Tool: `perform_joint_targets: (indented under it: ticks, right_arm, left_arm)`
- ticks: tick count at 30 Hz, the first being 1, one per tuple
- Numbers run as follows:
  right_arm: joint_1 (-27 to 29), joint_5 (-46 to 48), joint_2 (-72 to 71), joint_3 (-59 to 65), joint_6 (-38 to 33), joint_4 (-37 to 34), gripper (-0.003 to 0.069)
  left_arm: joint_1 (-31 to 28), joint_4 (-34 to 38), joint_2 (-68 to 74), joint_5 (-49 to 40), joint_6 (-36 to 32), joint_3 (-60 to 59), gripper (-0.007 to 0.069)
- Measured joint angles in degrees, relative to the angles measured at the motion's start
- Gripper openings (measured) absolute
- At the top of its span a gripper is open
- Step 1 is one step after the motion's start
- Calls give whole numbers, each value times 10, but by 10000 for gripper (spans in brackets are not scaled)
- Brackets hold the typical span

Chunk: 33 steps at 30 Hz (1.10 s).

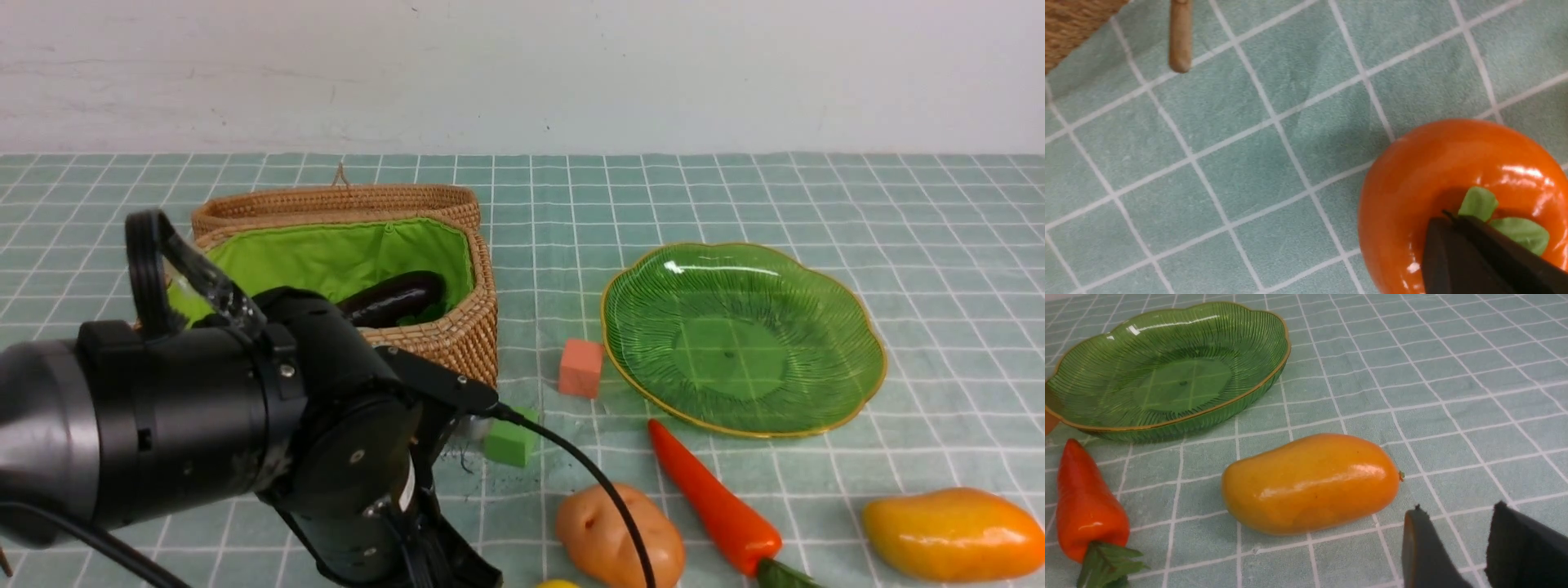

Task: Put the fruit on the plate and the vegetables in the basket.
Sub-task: Grab a tomato with your left arm and place it on the plate on the right.

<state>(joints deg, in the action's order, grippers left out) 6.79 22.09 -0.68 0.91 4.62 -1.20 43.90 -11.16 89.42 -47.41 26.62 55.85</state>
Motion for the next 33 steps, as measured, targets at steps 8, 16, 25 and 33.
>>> perform_joint_targets:
  ticks: [8, 16, 25, 33]
  right_arm:
    - [0, 0, 0, 0, 0, 0, 244]
    - [0, 0, 0, 0, 0, 0, 244]
    - [0, 0, 0, 0, 0, 0, 244]
    - [0, 0, 0, 0, 0, 0, 244]
  left_arm:
    - [0, -13, 0, -5, 15, 0, 246]
    - [0, -48, -10, -15, 15, -5, 577]
    - [-1, 6, -40, 11, -9, -48, 560]
    - [-97, 56, -128, -6, -78, -54, 523]
